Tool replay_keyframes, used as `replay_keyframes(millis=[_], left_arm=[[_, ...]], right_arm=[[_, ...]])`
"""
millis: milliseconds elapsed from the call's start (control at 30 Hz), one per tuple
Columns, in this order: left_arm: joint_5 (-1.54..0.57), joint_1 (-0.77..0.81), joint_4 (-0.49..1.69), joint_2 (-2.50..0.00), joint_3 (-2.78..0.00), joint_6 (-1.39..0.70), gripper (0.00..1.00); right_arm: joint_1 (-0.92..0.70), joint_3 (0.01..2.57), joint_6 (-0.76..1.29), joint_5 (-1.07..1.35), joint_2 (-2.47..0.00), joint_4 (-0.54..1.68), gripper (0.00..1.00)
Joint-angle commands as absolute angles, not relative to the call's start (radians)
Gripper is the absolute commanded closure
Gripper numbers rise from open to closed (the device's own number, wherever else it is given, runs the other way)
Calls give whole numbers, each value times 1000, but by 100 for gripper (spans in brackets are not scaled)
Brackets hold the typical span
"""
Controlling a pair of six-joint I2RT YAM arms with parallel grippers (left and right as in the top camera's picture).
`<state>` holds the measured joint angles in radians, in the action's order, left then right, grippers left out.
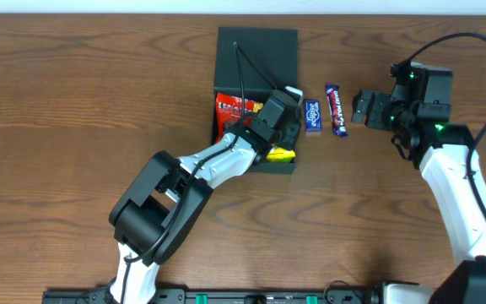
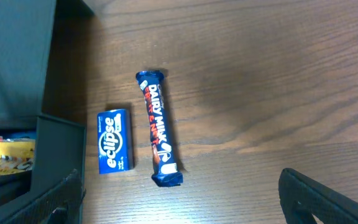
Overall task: Pack container
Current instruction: 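Withdraw the left gripper from the box, then grasp the Dairy Milk bar with the right gripper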
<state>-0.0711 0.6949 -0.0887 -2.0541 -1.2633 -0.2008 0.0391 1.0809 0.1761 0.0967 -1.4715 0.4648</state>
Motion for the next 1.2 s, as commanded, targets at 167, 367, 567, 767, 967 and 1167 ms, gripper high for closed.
replay_keyframes(millis=[167,367,567,767,967,1167], left_arm=[[-34,669,-109,-1972,-1260,-179,94],[84,658,-101,-1784,-1260,-178,94],[208,634,12,-1642,-1260,-126,94],[269,489,204,-1576,-1260,-152,94],[99,324,292,-1582,-1259,-188,94],[25,280,321,-1582,-1259,-191,94]], right_arm=[[46,1093,186,93,-1468,465,1],[44,1093,186,125,-1468,467,1],[44,1093,186,219,-1468,467,1],[11,1092,101,213,-1497,463,1],[-54,1092,81,37,-1642,428,3],[-60,1092,81,1,-1763,309,18]])
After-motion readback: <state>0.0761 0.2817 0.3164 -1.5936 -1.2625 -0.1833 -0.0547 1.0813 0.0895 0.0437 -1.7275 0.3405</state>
